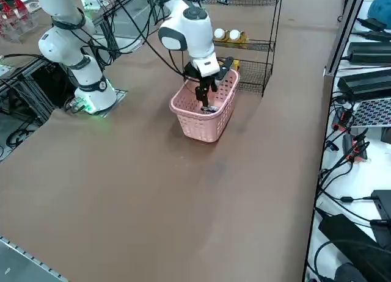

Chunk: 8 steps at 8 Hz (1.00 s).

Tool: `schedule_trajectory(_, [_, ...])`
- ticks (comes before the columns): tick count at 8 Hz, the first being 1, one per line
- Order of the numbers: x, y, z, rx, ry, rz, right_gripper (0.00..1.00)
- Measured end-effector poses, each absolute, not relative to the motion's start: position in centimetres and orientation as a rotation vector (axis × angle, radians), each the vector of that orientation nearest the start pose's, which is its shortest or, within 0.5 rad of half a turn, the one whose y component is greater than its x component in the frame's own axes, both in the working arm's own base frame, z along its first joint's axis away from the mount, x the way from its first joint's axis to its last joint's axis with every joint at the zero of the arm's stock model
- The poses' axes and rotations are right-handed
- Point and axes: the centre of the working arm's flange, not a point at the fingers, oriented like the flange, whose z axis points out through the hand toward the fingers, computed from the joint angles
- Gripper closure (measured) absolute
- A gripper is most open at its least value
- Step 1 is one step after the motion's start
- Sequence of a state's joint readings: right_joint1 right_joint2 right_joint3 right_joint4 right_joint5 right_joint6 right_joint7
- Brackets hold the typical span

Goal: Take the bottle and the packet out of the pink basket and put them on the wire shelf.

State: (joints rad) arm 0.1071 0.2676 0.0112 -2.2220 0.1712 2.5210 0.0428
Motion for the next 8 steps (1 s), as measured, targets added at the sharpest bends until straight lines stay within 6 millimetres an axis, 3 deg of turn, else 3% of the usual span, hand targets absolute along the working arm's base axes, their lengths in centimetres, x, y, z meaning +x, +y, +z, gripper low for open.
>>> schedule_trajectory(3, [54.5,6.2,23.5,-3.042,0.059,-0.028,0.0])
schedule_trajectory(8, [54.4,6.2,21.5,-3.063,0.023,-0.01,0.0])
